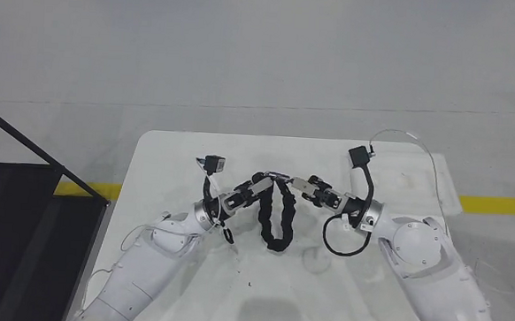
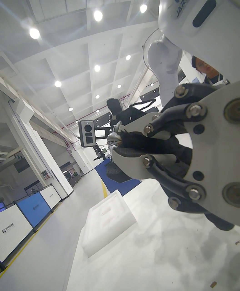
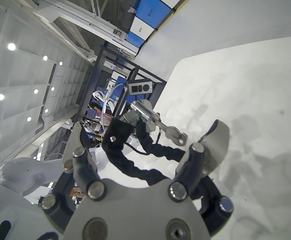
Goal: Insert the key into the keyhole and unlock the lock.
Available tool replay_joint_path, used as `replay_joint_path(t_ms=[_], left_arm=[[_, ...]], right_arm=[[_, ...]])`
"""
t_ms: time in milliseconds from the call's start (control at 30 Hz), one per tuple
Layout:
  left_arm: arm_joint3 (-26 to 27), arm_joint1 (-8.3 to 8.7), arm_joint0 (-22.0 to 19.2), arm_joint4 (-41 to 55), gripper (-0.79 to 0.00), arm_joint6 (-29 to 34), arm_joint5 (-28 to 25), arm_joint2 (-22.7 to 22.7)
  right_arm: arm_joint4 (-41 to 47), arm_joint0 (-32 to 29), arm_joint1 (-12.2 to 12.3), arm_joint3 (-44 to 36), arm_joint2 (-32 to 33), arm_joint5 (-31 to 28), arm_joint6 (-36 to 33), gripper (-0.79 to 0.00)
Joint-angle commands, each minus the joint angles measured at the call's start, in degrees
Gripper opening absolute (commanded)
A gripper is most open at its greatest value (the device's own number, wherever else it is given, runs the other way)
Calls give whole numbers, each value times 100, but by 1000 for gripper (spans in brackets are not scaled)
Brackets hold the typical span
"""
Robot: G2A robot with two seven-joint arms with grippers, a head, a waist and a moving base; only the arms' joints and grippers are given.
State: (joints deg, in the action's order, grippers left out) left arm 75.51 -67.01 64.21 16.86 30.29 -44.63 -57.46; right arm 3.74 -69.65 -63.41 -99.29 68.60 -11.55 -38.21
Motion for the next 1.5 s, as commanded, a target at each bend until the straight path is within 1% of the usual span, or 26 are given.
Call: replay_joint_path(t_ms=[0, 67, 133, 200, 233, 267, 300, 367, 500, 567, 900, 1000, 1133, 1200, 1300, 1467], left_arm=[[-18, 2, 5, 13, -785, 20, -20, -37], [-43, 4, 16, 34, -785, 49, -77, -74], [-80, 9, 9, 76, -785, 251, -366, -84], [-298, 33, -61, 30, -785, 585, -747, -125], [-404, 45, -115, -105, -785, 750, -998, -138], [-427, 38, -114, 26, -785, 872, -1337, -76], [-444, 35, -140, 228, -785, 991, -1337, -51], [-480, 42, -207, 317, -785, 1164, -1337, -130], [-318, 5, -104, 884, -785, 1448, -1337, -169], [-318, 5, -104, 884, -785, 1448, -1337, -169], [-318, 5, -104, 884, -785, 1448, -1337, -169], [-133, 23, -188, 183, -785, 1469, -1337, -267], [-89, 21, -169, 5, -785, 1414, -1337, -395], [-176, 19, -144, 156, -785, 1478, -1337, -446], [-342, -3, -122, 630, -785, 1600, -1337, -486], [-425, -12, -118, 1619, -785, 1601, -1337, -268]], right_arm=[[-52, -39, 14, 4, 71, 6, -8, 0], [-93, -95, 33, 1, 168, -9, -35, 0], [-198, -131, 58, -26, 276, -135, -102, 0], [-560, -131, 94, -46, 407, -580, -155, 0], [-792, -156, 110, -33, 468, -817, -114, 0], [-883, -193, 120, -21, 512, -1040, -68, 0], [-941, -220, 129, -12, 559, -1231, -35, 0], [-1247, -295, 151, -51, 705, -1753, 181, 0], [-1657, -523, 182, -206, 915, -2434, 537, 0], [-1673, -633, 185, -235, 935, -2514, 654, 0], [-1673, -633, 185, -235, 935, -2514, 654, 0], [-1673, -633, 185, -235, 935, -2514, 654, 0], [-1673, -633, 185, -235, 935, -2514, 654, 0], [-1673, -633, 185, -235, 935, -2514, 654, 0], [-1673, -633, 185, -235, 935, -2514, 654, 0], [-1673, -633, 185, -235, 935, -2514, 654, 0]])
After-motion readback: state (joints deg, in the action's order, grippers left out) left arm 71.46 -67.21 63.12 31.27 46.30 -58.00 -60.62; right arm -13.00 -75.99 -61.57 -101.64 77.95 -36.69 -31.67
